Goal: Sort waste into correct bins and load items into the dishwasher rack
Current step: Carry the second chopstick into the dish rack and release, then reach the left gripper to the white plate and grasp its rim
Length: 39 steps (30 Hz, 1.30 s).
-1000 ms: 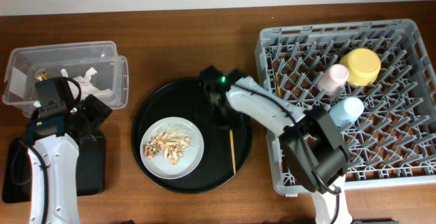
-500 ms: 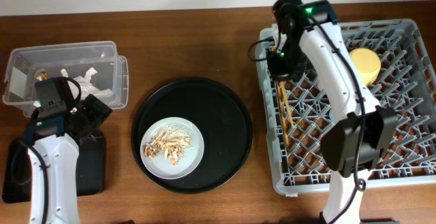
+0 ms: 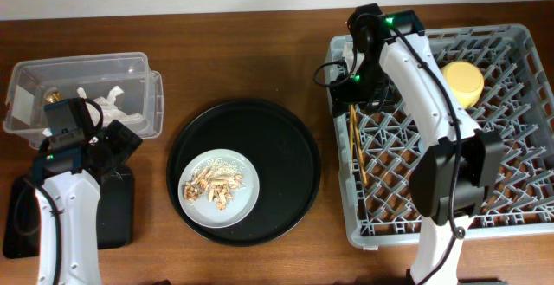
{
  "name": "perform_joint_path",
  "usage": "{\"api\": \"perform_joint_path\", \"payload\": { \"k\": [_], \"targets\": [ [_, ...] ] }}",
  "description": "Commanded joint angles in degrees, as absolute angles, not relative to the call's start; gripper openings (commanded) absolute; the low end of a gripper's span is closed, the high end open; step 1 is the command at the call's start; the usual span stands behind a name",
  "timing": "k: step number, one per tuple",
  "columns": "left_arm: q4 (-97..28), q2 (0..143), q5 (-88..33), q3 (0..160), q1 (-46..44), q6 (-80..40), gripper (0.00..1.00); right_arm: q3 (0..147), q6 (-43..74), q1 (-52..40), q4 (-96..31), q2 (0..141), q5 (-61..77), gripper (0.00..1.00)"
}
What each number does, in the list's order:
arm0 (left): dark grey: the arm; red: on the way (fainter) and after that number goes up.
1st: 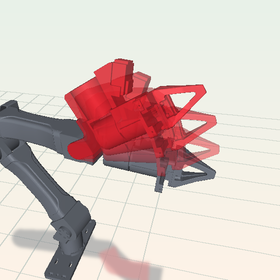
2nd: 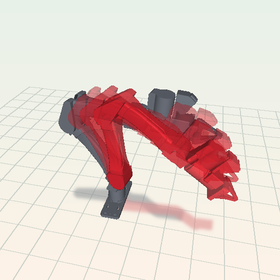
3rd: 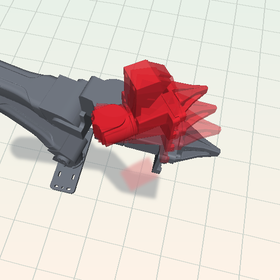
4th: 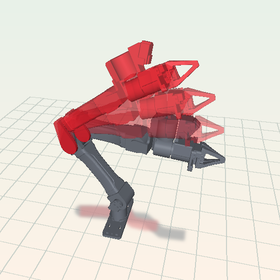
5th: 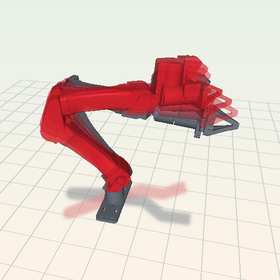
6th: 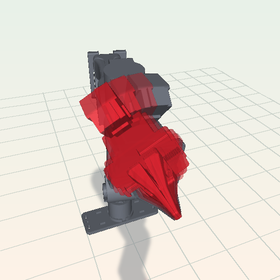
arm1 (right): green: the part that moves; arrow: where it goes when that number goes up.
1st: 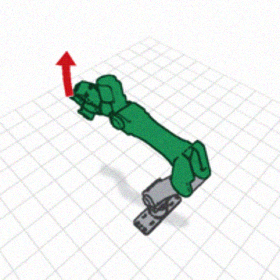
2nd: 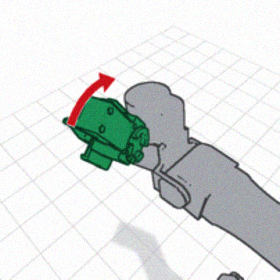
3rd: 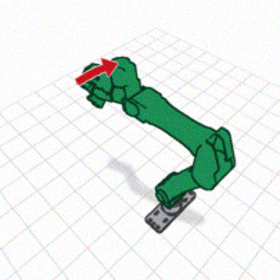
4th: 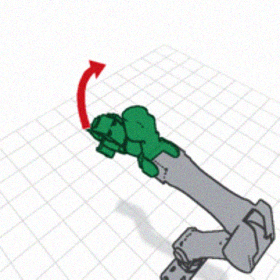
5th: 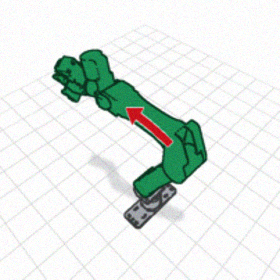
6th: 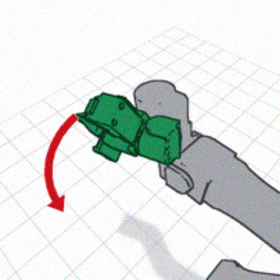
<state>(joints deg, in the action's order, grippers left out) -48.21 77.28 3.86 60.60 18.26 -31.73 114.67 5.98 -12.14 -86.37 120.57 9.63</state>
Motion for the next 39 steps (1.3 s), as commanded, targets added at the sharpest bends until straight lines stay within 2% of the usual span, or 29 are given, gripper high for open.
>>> {"api": "perform_joint_path", "payload": {
  "k": [1, 4, 13, 17, 21, 25, 28, 32, 39],
  "targets": [
    [-48.1, 77.3, 4.1, 61.4, 18.5, -31.2, 0.99, 117.5, 11.6, -10.2, -87.5, 114.2, 10.8, 0.84],
    [-48.1, 77.3, 4.1, 61.4, 18.5, -31.2, 0.99, 120.4, 13.0, -5.4, -90.6, 109.5, 7.9, 0.98],
    [-48.1, 77.3, 4.1, 61.4, 18.5, -31.2, 0.99, 121.2, 13.0, 18.4, -97.3, 100.6, 2.7, 0.98],
    [-48.1, 77.3, 4.1, 61.4, 18.5, -31.2, 0.99, 121.2, 13.0, 24.4, -97.3, 100.8, 4.4, 0.98],
    [-48.1, 77.3, 2.5, 61.4, 18.5, -31.3, 0.99, 121.2, 13.0, 26.3, -97.1, 100.8, 4.4, 0.98],
    [-51.4, 77.3, -11.1, 61.4, 18.5, -31.3, 0.99, 121.2, 13.0, 26.3, -97.1, 100.8, 4.4, 0.98],
    [-55.0, 77.3, -33.5, 60.8, 17.7, -30.9, 0.99, 121.2, 13.0, 26.3, -97.1, 100.8, 4.4, 0.98],
    [-56.9, 77.3, -39.4, 60.6, 12.1, -30.7, 0.99, 121.2, 13.0, 26.3, -97.1, 100.8, 4.4, 0.98],
    [-53.5, 77.7, -25.9, 60.2, -12.2, -27.3, 0.99, 121.2, 13.0, 26.3, -97.1, 100.8, 4.4, 0.98]
  ]
}}
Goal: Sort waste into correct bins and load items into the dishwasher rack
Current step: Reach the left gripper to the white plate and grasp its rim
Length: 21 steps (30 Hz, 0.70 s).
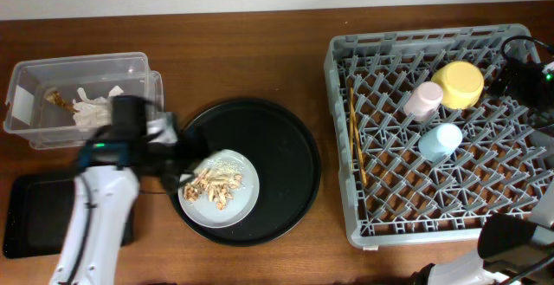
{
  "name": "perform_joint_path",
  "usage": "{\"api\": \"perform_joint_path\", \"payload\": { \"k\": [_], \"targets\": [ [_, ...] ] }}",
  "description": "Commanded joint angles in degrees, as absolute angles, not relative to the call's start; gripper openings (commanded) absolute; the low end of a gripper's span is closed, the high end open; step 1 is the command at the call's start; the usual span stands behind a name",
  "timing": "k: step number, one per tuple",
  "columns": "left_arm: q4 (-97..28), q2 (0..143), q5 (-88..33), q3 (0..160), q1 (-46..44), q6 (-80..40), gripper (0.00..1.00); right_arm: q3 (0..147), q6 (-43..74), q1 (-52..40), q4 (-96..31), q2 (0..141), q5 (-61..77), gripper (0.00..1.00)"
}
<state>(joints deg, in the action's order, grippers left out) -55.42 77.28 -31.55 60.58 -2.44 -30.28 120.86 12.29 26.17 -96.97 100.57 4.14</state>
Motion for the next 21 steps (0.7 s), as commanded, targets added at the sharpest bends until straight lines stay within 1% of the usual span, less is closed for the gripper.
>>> {"api": "perform_joint_path", "payload": {
  "k": [1, 5, 11, 12, 13, 15, 16, 18, 21],
  "targets": [
    [-52.5, 78.2, -22.6, 60.2, -16.8, -27.4, 0.99, 121.2, 13.0, 26.3, -97.1, 100.8, 4.4, 0.99],
    [-52.7, 82.1, -5.7, 60.7, -28.5, -33.6, 0.99, 121.2, 13.0, 26.3, -97.1, 100.8, 4.4, 0.98],
    [-52.2, 90.2, 3.8, 60.7, -35.0, -35.4, 0.89, 121.2, 13.0, 26.3, -97.1, 100.8, 4.4, 0.98],
    [-51.6, 91.5, 4.0, 60.7, -35.8, -35.4, 0.82, 121.2, 13.0, 26.3, -97.1, 100.8, 4.4, 0.99],
    [-50.6, 93.2, 3.9, 60.7, -37.0, -35.4, 0.71, 121.2, 13.0, 26.3, -97.1, 100.8, 4.4, 0.98],
    [-49.3, 95.2, 4.3, 60.7, -39.0, -35.4, 0.61, 121.2, 13.0, 26.3, -97.1, 100.8, 4.4, 0.98],
    [-48.7, 96.1, 4.7, 60.7, -39.8, -36.1, 0.57, 121.2, 13.0, 26.3, -97.1, 100.8, 4.4, 0.98],
    [-48.5, 97.6, 6.3, 60.7, -41.0, -38.5, 0.47, 121.2, 13.0, 26.3, -97.1, 100.8, 4.4, 0.99],
    [-48.4, 99.0, 7.3, 60.7, -41.6, -39.3, 0.44, 121.2, 13.0, 26.3, -97.1, 100.8, 4.4, 0.98]
  ]
}}
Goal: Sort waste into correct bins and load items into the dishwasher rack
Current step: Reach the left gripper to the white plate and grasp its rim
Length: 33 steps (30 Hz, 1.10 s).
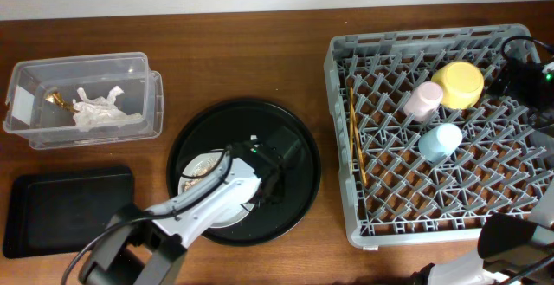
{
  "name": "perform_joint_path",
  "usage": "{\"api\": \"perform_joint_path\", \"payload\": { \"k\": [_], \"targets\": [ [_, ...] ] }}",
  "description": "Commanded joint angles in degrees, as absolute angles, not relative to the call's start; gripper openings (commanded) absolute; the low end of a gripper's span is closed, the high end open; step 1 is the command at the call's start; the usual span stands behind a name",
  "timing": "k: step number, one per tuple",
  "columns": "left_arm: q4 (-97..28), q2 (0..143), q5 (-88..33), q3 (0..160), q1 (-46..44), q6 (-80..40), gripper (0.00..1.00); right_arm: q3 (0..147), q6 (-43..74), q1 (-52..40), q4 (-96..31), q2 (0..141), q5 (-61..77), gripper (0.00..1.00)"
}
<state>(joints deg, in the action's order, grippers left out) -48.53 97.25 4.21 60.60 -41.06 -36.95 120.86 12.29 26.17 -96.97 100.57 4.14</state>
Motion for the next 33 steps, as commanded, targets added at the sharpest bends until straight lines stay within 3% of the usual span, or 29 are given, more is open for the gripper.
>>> {"api": "perform_joint_path", "payload": {
  "k": [1, 7, 11, 17, 21, 33],
  "targets": [
    [-48.4, 99.4, 7.4, 60.7, -41.6, -39.3, 0.44, 121.2, 13.0, 26.3, -97.1, 100.8, 4.4, 0.98],
    [-47.9, 102.0, 8.0, 60.7, -41.6, -39.9, 0.34, 121.2, 13.0, 26.3, -97.1, 100.8, 4.4, 0.98],
    [-47.7, 102.8, 8.0, 60.7, -41.6, -39.9, 0.33, 121.2, 13.0, 26.3, -97.1, 100.8, 4.4, 0.98],
    [-47.4, 104.6, 8.0, 60.7, -41.6, -39.9, 0.18, 121.2, 13.0, 26.3, -97.1, 100.8, 4.4, 0.98],
    [-47.6, 104.8, 8.0, 60.8, -41.6, -39.9, 0.01, 121.2, 13.0, 26.3, -97.1, 100.8, 4.4, 0.98],
    [-65.2, 104.8, 17.3, 72.8, -41.5, -43.3, 0.01, 121.2, 13.0, 26.3, -97.1, 100.8, 4.4, 0.98]
  ]
}}
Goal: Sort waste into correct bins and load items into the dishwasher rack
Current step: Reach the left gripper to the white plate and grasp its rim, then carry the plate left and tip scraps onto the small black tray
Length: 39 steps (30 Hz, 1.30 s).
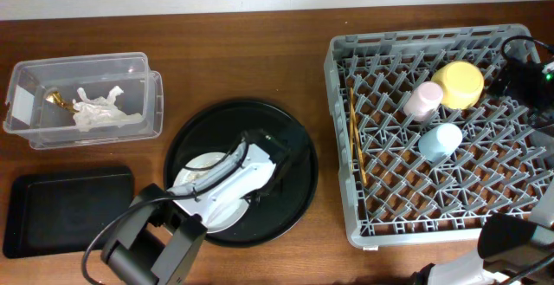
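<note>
A white plate point(197, 165) lies on the round black tray point(301, 194). My left arm reaches across it from the near edge and hides the food scraps. The left gripper point(279, 152) hangs over the tray just past the plate's right rim; its jaws are too dark to read. The grey dishwasher rack point(433, 207) holds a yellow bowl point(460, 84), a pink cup point(422, 100), a light blue cup point(440, 140) and chopsticks point(355, 138). At the rack's far right edge sits my right gripper point(522, 75), its fingers unclear.
At the far left stands a clear plastic bin point(149, 103) holding crumpled tissue point(97, 110) and a small golden scrap. A flat black bin point(69, 209) lies at the near left, beside my left arm's base.
The left gripper has shifted slightly toward the far side of the tray, and the arm now covers more of the plate's middle. The right arm and the rack's contents are unchanged.
First my left gripper was beside the clear bin and my right gripper at the rack's far left corner by the chopsticks. Then the left gripper was at the plate's left rim and the right arm at the rack's right edge. Since then the left arm has lain across the plate.
</note>
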{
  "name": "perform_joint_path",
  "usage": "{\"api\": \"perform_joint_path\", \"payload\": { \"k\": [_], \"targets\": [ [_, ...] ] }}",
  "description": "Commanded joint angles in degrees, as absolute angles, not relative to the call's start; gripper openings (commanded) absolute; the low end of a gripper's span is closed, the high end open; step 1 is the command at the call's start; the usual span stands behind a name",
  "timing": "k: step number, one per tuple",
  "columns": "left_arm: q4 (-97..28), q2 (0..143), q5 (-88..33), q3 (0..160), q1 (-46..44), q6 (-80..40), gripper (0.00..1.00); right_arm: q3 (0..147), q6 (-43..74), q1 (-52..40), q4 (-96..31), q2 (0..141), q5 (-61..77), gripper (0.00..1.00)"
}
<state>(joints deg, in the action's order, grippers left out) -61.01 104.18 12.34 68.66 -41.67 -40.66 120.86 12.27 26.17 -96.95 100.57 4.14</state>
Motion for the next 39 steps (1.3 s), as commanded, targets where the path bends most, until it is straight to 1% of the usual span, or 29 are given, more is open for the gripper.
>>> {"api": "perform_joint_path", "payload": {
  "k": [1, 4, 9, 12, 22, 24, 25, 27, 34, 39],
  "targets": [
    [-66.4, 104.8, 17.6, 73.8, -41.5, -43.3, 0.01, 121.2, 13.0, 26.3, -97.1, 100.8, 4.4, 0.99],
    [-69.9, 104.8, 18.5, 76.6, -40.4, -43.3, 0.01, 121.2, 13.0, 26.3, -97.1, 100.8, 4.4, 0.98],
    [-74.1, 104.8, 19.4, 80.7, -35.2, -43.3, 0.01, 121.2, 13.0, 26.3, -97.1, 100.8, 4.4, 0.98],
    [-76.0, 104.8, 19.3, 82.7, -28.9, -43.3, 0.01, 121.2, 13.0, 26.3, -97.1, 100.8, 4.4, 0.98],
    [-75.1, 104.6, 17.1, 84.5, -7.9, -42.4, 0.01, 121.2, 13.0, 26.3, -97.1, 100.8, 4.4, 0.98],
    [-73.7, 104.4, 13.6, 85.5, -3.4, -37.8, 0.01, 121.2, 13.0, 26.3, -97.1, 100.8, 4.4, 0.98],
    [-72.4, 104.4, 9.5, 86.1, -0.5, -34.7, 0.0, 121.2, 13.0, 26.3, -97.1, 100.8, 4.4, 0.98],
    [-70.7, 104.4, 4.4, 86.3, 3.7, -32.1, 0.0, 121.2, 13.0, 26.3, -97.1, 100.8, 4.4, 0.98],
    [-68.6, 104.4, -6.6, 86.3, 17.8, -28.4, 0.0, 121.2, 13.0, 26.3, -97.1, 100.8, 4.4, 0.98],
    [-68.3, 104.4, -22.6, 86.3, 27.2, -22.5, 0.0, 121.2, 13.0, 26.3, -97.1, 100.8, 4.4, 0.98]
  ]
}}
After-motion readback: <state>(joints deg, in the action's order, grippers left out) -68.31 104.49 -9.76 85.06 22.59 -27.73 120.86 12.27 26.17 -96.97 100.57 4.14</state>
